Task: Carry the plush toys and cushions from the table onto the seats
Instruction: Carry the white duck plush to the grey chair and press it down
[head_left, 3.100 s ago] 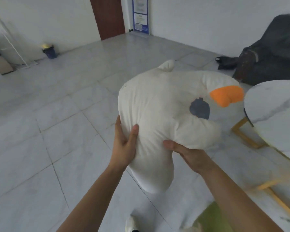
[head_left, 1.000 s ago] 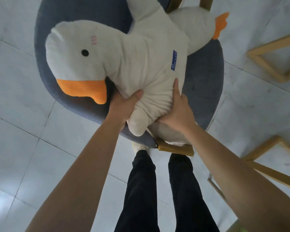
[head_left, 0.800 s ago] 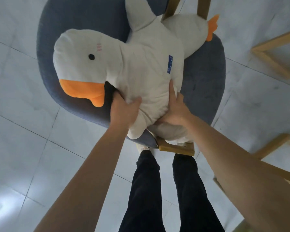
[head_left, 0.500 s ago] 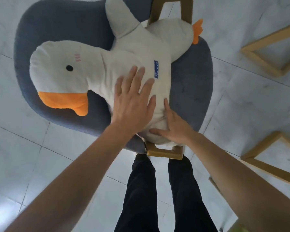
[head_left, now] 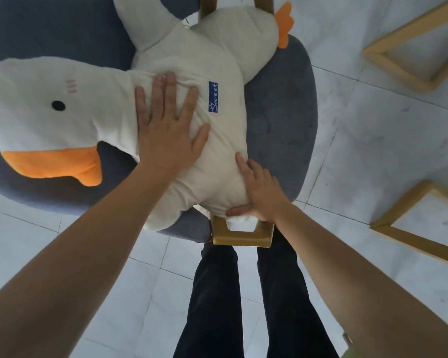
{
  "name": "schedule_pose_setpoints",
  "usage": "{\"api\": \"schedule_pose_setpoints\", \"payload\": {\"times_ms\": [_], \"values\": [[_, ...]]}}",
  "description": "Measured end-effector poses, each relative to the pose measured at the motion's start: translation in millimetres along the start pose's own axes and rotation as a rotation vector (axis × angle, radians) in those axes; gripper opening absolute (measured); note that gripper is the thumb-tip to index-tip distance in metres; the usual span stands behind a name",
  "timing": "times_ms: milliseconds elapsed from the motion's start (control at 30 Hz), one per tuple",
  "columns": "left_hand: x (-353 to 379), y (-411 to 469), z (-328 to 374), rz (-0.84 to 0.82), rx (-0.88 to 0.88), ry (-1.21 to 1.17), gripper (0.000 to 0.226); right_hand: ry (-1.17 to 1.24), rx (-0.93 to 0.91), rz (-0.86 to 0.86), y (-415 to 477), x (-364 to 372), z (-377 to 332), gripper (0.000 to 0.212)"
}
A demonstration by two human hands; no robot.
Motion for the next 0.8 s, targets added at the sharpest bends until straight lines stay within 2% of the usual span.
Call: {"api": "schedule_pose_setpoints", "payload": {"times_ms": [100, 233, 300, 367, 433, 467, 533, 600, 633, 700, 800], "values": [[3, 0, 0, 0.025, 0.003, -0.008, 0.070, 0.050, 0.043, 0.008, 9, 1, -3, 0.149], [4, 0, 1, 0.017, -0.004, 0.000, 0.071, 0.116, 0.063, 0.096, 1, 4, 4, 0.152], [2, 2, 0, 0.014, -0.001, -0.008, 0.071, 0.104, 0.050, 0.053, 4, 0, 3, 0.153], [-3, 2, -2, 0.017, 0.003, -0.017, 0.070, 0.084, 0.048, -0.022, 10, -7, 1, 0.143], [-8, -3, -4, 0.037, 0.004, -0.020, 0.069, 0.126, 0.034, -0.027, 8, -13, -2, 0.117], [-10, -6, -5, 0.057, -0.002, -0.015, 0.068, 0.166, 0.009, 0.029, 6, -14, -5, 0.103], [-13, -12, -6, 0.101, -0.033, -0.012, 0.065, 0.264, -0.046, 0.279, 3, -20, -16, 0.085], [-13, -18, -8, 0.127, -0.082, -0.033, 0.059, 0.334, -0.077, 0.575, 12, -31, -30, 0.080], [-12, -20, -9, 0.136, -0.108, -0.041, 0.058, 0.342, -0.096, 0.669, 23, -35, -38, 0.080], [-12, -23, -11, 0.154, -0.137, -0.039, 0.056, 0.307, -0.147, 0.669, 50, -44, -52, 0.078], [-10, -23, -14, 0.154, -0.133, -0.030, 0.058, 0.217, -0.177, 0.507, 77, -49, -57, 0.075]]}}
Point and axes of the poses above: each hand's wrist, its own y-axis towards the middle knuckle, its own x-axis out of the palm, z = x × y, the point moved 2 cm from there along y, towards the middle knuckle, and after that the axes turned 1 degree about -x, right-handed, at the moved point
